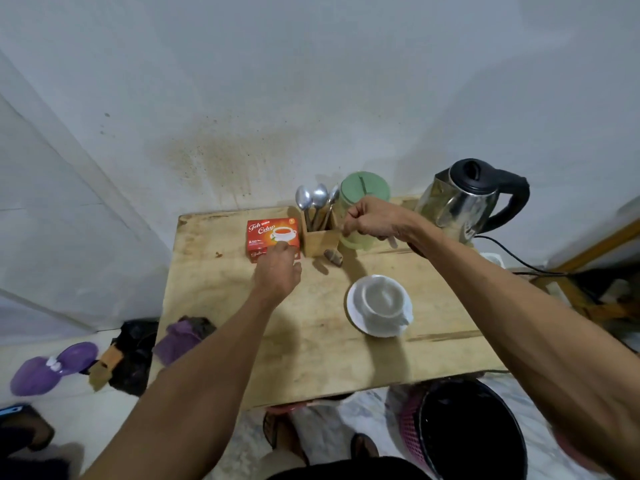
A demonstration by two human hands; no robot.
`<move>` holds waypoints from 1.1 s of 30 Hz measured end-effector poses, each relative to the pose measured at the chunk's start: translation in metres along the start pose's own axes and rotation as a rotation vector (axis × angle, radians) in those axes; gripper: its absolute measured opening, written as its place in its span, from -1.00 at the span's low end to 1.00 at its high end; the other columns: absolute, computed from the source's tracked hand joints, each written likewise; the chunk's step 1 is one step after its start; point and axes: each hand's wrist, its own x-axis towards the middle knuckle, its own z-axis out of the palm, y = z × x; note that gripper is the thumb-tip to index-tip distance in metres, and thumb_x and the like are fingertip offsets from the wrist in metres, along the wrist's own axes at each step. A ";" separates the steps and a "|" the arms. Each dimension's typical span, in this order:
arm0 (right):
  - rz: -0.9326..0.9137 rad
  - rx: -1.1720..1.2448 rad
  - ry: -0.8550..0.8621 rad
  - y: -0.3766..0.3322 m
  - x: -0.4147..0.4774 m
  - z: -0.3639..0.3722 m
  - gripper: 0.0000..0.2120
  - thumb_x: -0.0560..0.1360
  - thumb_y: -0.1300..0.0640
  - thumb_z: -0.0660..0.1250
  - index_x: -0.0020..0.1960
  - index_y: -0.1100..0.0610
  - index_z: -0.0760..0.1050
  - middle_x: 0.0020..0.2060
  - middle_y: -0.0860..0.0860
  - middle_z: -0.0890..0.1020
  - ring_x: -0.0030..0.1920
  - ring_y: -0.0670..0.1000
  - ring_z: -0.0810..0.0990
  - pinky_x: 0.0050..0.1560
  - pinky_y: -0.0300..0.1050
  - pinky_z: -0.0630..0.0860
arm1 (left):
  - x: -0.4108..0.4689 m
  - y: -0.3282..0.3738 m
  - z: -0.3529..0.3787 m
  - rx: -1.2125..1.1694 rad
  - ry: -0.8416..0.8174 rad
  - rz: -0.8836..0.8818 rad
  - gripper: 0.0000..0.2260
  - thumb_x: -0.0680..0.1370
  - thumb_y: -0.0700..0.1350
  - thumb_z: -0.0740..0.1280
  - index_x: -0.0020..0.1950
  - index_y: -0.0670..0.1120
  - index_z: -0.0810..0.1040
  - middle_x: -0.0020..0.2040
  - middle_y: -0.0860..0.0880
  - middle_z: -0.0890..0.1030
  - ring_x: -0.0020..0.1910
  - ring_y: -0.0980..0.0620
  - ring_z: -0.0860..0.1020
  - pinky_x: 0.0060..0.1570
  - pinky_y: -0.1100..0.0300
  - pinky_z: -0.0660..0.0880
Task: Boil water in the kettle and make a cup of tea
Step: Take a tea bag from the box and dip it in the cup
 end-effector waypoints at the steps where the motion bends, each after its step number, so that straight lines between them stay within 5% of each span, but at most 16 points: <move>1: -0.021 -0.018 0.002 0.004 -0.007 -0.003 -0.85 0.45 0.31 0.33 -0.28 0.20 0.51 -0.52 0.07 0.44 -0.53 -0.11 0.31 -0.51 -0.28 0.26 | -0.008 0.013 0.006 -0.058 -0.005 -0.035 -0.70 0.55 -0.09 0.29 0.24 -0.15 0.54 0.24 -0.16 0.53 0.21 -0.19 0.49 0.15 -0.05 0.49; 3: -0.046 -0.032 0.013 0.016 -0.021 -0.009 -0.76 0.45 0.35 0.31 -0.37 0.15 0.50 -0.33 0.19 0.63 -0.30 -0.07 0.56 -0.43 -0.33 0.39 | -0.025 0.042 0.022 -0.193 -0.028 -0.138 -0.69 0.56 -0.10 0.28 0.28 -0.16 0.54 0.26 -0.17 0.53 0.24 -0.18 0.49 0.18 -0.03 0.49; 4: -0.055 -0.026 0.021 0.022 -0.028 -0.011 -0.69 0.44 0.37 0.30 -0.41 0.08 0.51 -0.28 0.09 0.70 -0.18 -0.10 0.63 -0.37 -0.39 0.44 | -0.033 0.055 0.030 -0.258 -0.047 -0.190 -0.68 0.56 -0.10 0.29 0.29 -0.17 0.53 0.25 -0.18 0.54 0.24 -0.18 0.51 0.19 -0.02 0.48; 7: -0.067 -0.031 0.013 0.038 -0.047 -0.014 -0.66 0.43 0.35 0.29 -0.44 0.04 0.52 -0.48 -0.23 0.62 -0.34 -0.35 0.58 -0.43 -0.52 0.37 | -0.059 0.086 0.056 -0.426 -0.114 -0.326 -0.66 0.55 -0.11 0.31 0.30 -0.20 0.54 0.20 -0.22 0.61 0.21 -0.21 0.56 0.17 0.03 0.47; 9: -0.069 -0.062 0.001 0.051 -0.054 -0.014 -0.70 0.43 0.35 0.29 -0.40 0.06 0.52 -0.50 -0.23 0.61 -0.36 -0.37 0.57 -0.30 -0.43 0.43 | -0.075 0.101 0.072 -0.512 -0.140 -0.420 -0.65 0.54 -0.10 0.33 0.29 -0.19 0.54 0.19 -0.19 0.64 0.21 -0.19 0.57 0.15 0.09 0.45; 12: -0.081 -0.106 0.009 0.066 -0.062 -0.009 -0.70 0.41 0.36 0.28 -0.42 0.06 0.53 -0.38 -0.13 0.67 -0.08 -0.18 0.67 -0.12 -0.24 0.52 | -0.092 0.116 0.088 -0.608 -0.141 -0.493 -0.70 0.54 -0.11 0.34 0.24 -0.17 0.58 0.19 -0.14 0.64 0.18 -0.15 0.59 0.11 0.13 0.42; 17: -0.070 -0.247 0.004 0.091 -0.070 -0.001 -0.81 0.39 0.27 0.31 -0.35 0.10 0.58 -0.33 -0.08 0.67 -0.14 -0.01 0.65 -0.01 0.03 0.62 | -0.102 0.135 0.095 -0.674 -0.087 -0.516 -0.84 0.52 -0.22 0.33 0.07 -0.21 0.60 -0.08 -0.20 0.67 -0.07 -0.18 0.63 -0.06 0.08 0.47; 20: -0.044 -0.342 0.040 0.102 -0.070 0.005 -0.84 0.41 0.20 0.31 -0.30 0.04 0.60 -0.25 -0.06 0.67 -0.12 0.06 0.63 -0.11 -0.03 0.57 | -0.102 0.139 0.092 -0.688 -0.060 -0.517 -0.92 0.51 -0.25 0.32 -0.03 -0.13 0.57 -0.19 -0.12 0.61 -0.15 -0.10 0.58 -0.14 0.15 0.41; 24: -0.013 -0.445 0.106 0.112 -0.067 0.019 -0.88 0.45 0.11 0.35 -0.26 -0.02 0.59 -0.18 -0.05 0.65 -0.12 0.07 0.57 -0.30 -0.14 0.31 | -0.102 0.142 0.092 -0.705 -0.042 -0.540 -0.82 0.51 -0.25 0.33 0.09 -0.23 0.60 -0.13 -0.23 0.68 -0.12 -0.20 0.63 -0.08 0.02 0.51; 30: -0.027 -0.515 0.146 0.118 -0.067 0.031 -0.91 0.43 0.11 0.34 -0.19 0.04 0.63 -0.13 0.01 0.66 -0.09 0.12 0.58 -0.22 -0.08 0.45 | -0.102 0.143 0.089 -0.719 -0.034 -0.526 -0.88 0.50 -0.25 0.32 -0.01 -0.10 0.59 -0.34 -0.01 0.56 -0.21 -0.09 0.58 -0.24 0.14 0.47; 33: -0.044 -0.514 0.163 0.114 -0.067 0.027 -0.92 0.43 0.10 0.35 -0.22 0.00 0.60 -0.19 -0.02 0.63 -0.13 0.12 0.57 -0.26 -0.10 0.36 | -0.102 0.142 0.089 -0.709 -0.028 -0.530 -0.83 0.51 -0.25 0.33 0.08 -0.18 0.62 -0.22 -0.02 0.60 -0.17 -0.02 0.55 -0.25 0.20 0.36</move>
